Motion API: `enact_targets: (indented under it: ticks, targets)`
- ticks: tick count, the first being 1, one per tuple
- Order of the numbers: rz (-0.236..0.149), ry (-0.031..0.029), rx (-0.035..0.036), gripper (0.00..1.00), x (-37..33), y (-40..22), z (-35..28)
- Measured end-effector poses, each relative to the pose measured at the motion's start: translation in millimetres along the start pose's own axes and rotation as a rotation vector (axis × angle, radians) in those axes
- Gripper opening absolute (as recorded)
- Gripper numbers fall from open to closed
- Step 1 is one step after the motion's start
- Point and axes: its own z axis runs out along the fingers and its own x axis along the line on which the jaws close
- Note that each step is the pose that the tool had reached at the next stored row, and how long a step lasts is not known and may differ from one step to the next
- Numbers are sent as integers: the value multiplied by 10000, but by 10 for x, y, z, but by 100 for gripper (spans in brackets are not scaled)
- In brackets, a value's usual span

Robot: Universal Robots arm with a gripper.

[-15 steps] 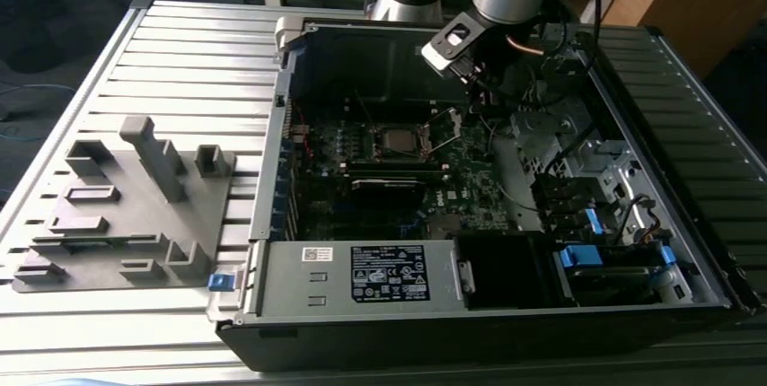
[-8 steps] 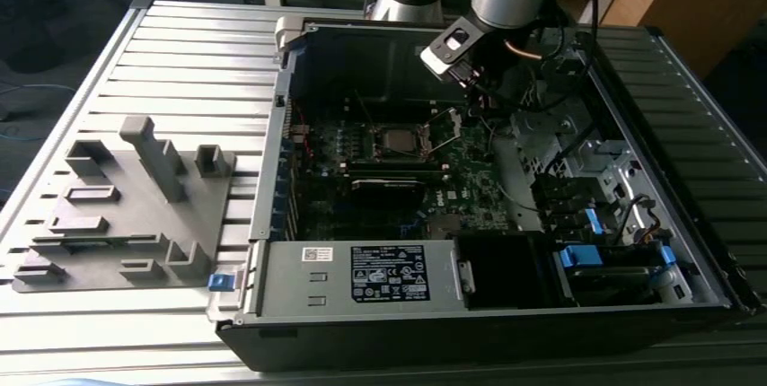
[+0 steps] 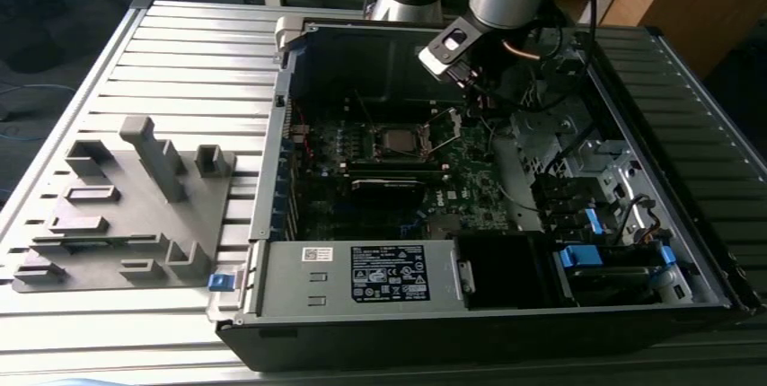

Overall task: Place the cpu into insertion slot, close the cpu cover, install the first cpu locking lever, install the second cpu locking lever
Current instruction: 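Close the cpu cover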

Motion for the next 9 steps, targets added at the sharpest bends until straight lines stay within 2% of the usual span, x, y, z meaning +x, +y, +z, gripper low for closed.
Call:
enact_targets:
  ticks: [5, 9]
  targets:
    - [-2, -23, -42, 11, -1, -33, 0]
    - [-1, -24, -105, 11, -2, -103, -3]
